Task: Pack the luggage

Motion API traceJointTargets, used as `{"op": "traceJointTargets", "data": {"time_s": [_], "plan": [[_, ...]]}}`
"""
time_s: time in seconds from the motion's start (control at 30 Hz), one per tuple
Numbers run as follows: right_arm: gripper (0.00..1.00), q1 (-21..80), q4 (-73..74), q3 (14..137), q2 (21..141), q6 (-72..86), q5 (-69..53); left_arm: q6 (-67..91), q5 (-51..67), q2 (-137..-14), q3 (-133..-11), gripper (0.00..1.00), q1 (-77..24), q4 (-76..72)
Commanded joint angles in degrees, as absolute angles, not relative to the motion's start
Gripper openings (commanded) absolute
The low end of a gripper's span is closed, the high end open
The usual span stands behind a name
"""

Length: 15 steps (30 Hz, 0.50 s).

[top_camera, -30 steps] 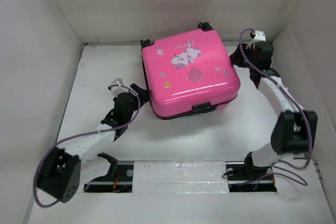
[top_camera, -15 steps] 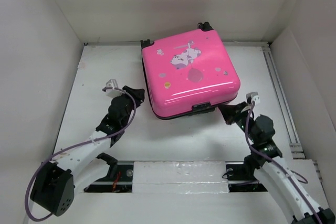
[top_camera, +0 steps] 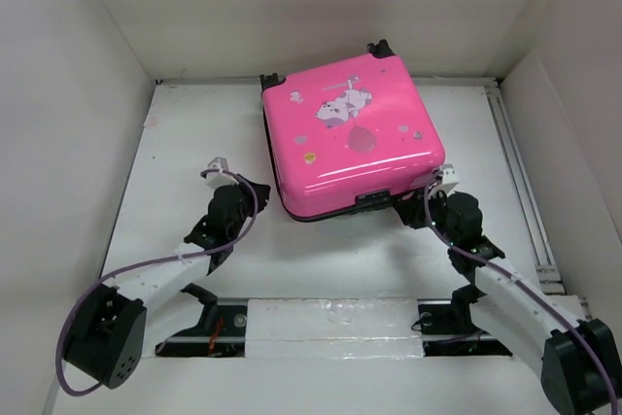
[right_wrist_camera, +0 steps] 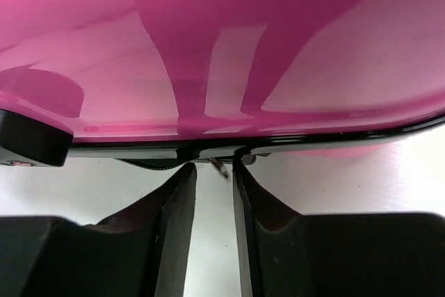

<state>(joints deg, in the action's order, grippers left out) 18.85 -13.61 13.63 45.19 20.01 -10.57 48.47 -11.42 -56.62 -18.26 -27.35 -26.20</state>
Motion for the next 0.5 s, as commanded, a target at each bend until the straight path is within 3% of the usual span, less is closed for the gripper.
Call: {"op": "traceJointTargets", "data": {"time_s": [0.0,0.47], "plan": [[0.33,19.25,-21.53,17.14,46.14,17.93,-10.47,47.03,-8.27,-58.44,-16.96,0.08,-27.25,-30.14],[0.35,19.86,-25.58,16.17,46.76,18.11,-3.45,45.00,-2.81,-61.87,-16.35,0.08,-27.25,-35.77]]}}
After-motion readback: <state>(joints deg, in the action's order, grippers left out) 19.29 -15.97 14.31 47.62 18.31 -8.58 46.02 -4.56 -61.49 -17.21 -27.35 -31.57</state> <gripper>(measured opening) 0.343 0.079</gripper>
